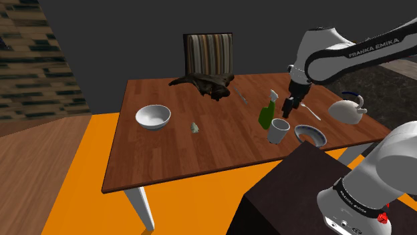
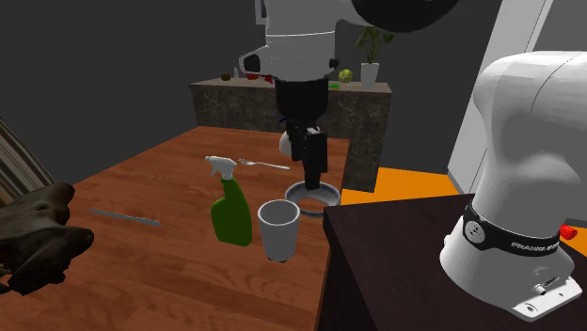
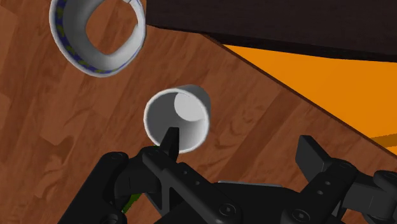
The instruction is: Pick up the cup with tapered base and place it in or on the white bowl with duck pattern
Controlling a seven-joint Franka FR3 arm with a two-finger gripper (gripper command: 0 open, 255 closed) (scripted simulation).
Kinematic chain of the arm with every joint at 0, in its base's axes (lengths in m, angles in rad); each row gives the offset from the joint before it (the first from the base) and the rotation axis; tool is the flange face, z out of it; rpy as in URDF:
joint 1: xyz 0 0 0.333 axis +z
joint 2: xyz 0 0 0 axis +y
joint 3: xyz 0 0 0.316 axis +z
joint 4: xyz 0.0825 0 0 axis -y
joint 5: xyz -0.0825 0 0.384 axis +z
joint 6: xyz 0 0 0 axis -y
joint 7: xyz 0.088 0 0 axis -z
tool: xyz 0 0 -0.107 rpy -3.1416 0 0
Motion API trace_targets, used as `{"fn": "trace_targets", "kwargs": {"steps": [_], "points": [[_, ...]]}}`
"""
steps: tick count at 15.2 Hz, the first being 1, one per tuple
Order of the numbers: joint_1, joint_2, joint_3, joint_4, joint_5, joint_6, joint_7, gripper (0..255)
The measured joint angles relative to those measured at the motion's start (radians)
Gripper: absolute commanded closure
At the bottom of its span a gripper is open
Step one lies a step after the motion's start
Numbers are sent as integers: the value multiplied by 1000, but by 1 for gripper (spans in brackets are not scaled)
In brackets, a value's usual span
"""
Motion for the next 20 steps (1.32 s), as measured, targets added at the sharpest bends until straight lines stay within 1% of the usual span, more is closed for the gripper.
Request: {"fn": "trace_targets", "kwargs": {"steps": [6,7,10,17,20], "points": [[-12,255,-53,-9,-19,282,-25,0],[-13,307,-62,-5,-18,334,-32,0],[-12,436,-75,13,2,452,-53,0],[-18,586,-75,27,34,592,-77,0],[-18,614,-72,29,41,618,-79,0]]}}
